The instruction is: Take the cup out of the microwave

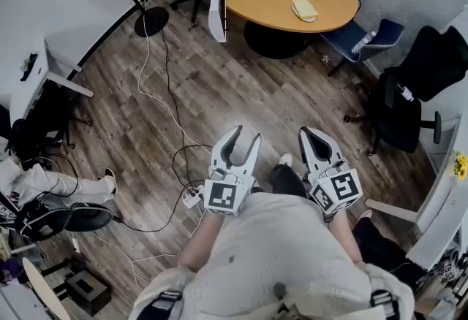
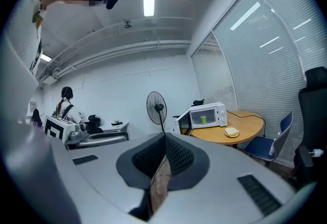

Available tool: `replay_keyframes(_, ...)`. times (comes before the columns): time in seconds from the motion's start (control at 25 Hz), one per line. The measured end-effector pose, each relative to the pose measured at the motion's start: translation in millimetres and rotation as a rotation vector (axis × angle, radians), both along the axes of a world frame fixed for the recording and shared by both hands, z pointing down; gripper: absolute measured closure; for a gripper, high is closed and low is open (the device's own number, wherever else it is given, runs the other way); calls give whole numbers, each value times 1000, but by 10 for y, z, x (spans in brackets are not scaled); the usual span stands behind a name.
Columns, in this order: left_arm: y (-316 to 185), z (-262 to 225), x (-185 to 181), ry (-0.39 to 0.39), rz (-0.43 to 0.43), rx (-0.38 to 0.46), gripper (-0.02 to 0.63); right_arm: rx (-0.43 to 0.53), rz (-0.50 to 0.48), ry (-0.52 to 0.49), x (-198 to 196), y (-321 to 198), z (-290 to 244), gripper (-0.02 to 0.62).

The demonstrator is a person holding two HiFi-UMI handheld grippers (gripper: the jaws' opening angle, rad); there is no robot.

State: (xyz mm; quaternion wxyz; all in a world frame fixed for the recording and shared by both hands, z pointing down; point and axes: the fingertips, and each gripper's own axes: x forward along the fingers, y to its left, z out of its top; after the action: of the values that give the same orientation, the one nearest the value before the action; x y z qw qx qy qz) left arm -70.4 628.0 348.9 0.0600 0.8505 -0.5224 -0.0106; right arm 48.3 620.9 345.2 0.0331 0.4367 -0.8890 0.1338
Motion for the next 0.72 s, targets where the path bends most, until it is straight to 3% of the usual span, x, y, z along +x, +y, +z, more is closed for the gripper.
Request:
replay_keyframes(0.32, -141, -3, -134, -26, 11, -2, 413, 2, 46, -30, -81, -149, -8, 588)
replay_keyframes(0.72, -534, 67, -106, -30, -49, -23, 413, 19, -8, 6, -51, -644, 66, 588)
